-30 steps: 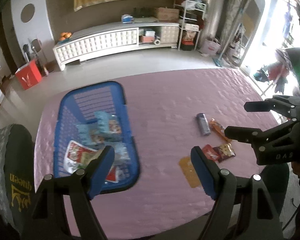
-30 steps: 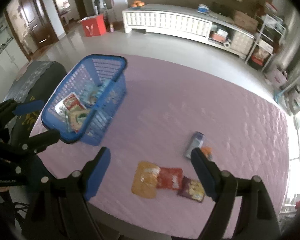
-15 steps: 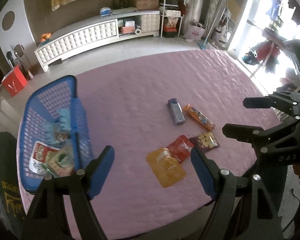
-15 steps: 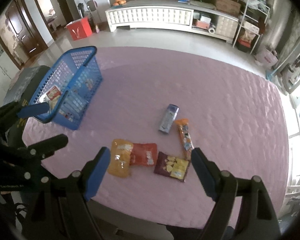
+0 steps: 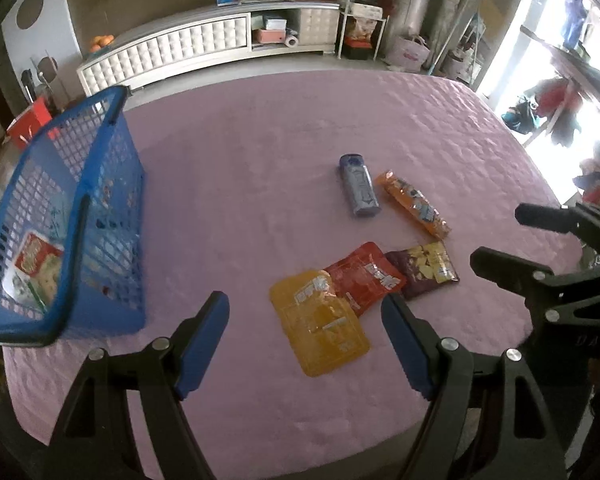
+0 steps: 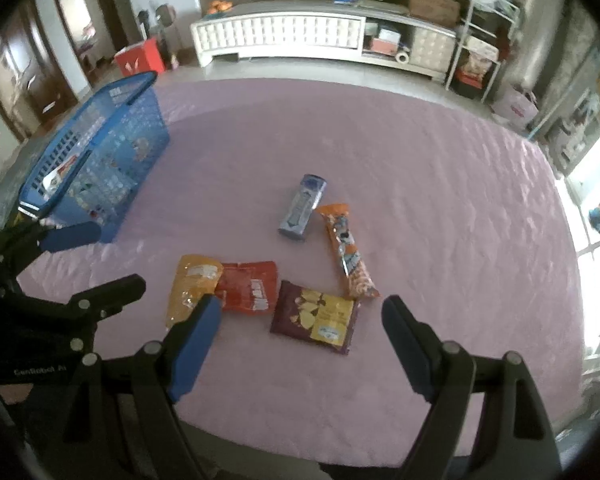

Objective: Organize snacks
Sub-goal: 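Move both grippers back over the remaining snacks, then grasp the yellow pouch with the left gripper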

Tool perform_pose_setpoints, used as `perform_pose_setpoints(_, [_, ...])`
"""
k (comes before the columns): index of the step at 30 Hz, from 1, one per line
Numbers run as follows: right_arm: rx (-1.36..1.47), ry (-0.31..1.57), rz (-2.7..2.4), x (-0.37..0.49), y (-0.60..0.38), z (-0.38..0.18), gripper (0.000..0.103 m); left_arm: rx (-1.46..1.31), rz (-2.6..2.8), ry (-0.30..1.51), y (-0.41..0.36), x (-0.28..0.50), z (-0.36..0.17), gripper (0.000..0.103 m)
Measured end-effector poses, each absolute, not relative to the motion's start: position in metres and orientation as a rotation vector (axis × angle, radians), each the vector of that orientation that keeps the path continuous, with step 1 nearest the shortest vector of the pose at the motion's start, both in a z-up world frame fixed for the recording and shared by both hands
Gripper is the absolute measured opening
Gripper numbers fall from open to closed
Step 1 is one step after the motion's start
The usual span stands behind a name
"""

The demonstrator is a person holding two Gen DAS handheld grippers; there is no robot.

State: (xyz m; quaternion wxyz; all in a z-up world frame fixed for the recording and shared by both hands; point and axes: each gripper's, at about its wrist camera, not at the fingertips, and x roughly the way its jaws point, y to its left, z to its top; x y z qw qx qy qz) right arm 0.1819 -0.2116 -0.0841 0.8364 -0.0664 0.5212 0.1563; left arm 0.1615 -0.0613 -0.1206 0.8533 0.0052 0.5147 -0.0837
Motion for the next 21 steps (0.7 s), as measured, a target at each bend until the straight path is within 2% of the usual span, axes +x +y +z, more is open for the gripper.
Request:
perform_pose_setpoints(7, [-0.085, 1.084, 0.246, 0.175, -0.222, -0.114, 0.086, -0.027, -0.137, 1.089, -0.064, 0.158, -0.151, 0.077])
perform_pose_setpoints(16, [-0.097, 1.067, 0.189, 0.172, -0.216, -0.139, 0.086, -0.176, -0.123, 1.201, -0.058, 0.169, -0.205, 0.077])
perform_pose_setpoints(21, [-0.085, 1.087, 0.183, 0.173, -0.216, -0.155, 0.086, -0.103, -0.161, 1.2, -0.069, 0.174, -0.211, 0.077])
